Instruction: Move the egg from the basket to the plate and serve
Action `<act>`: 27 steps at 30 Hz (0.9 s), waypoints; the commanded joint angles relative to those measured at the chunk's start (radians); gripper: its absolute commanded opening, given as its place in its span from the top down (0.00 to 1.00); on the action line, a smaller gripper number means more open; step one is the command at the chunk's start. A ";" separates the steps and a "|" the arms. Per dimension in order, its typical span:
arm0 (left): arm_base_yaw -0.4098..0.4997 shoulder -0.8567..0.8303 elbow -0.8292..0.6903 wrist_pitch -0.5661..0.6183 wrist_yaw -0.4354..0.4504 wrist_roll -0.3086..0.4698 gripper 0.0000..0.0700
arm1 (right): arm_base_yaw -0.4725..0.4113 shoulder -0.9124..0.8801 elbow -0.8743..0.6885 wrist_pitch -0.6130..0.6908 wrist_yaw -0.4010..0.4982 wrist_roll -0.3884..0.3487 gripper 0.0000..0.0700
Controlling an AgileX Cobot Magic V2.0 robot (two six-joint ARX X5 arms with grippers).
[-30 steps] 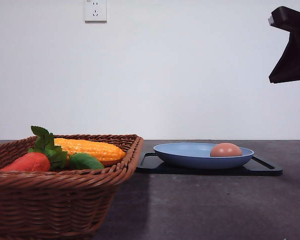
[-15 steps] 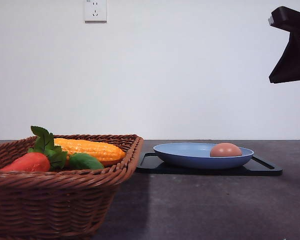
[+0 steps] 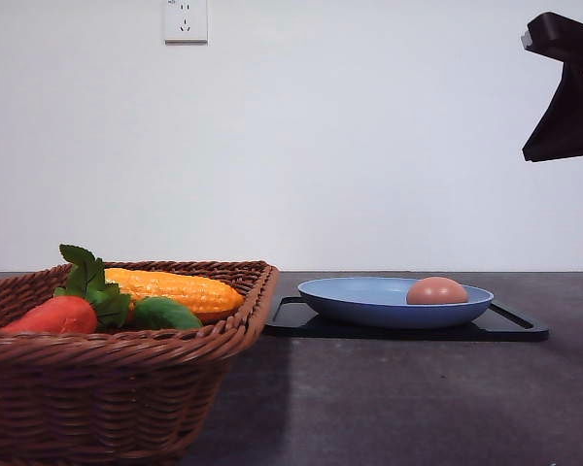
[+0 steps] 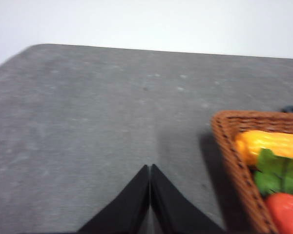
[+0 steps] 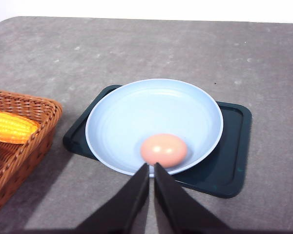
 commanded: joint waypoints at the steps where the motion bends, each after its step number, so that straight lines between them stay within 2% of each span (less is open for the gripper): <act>1: 0.001 -0.002 -0.028 -0.008 0.023 -0.011 1.00 | 0.006 0.006 0.008 0.011 0.001 0.010 1.00; 5: 0.001 -0.002 -0.028 -0.008 0.041 -0.069 1.00 | 0.006 0.006 0.008 0.011 0.001 0.010 1.00; 25: 0.001 -0.002 -0.028 -0.008 0.041 -0.070 1.00 | 0.006 0.005 0.008 0.011 0.001 0.009 1.00; 27: 0.001 -0.002 -0.028 -0.008 0.041 -0.070 1.00 | 0.002 -0.012 0.006 0.006 0.014 -0.024 1.00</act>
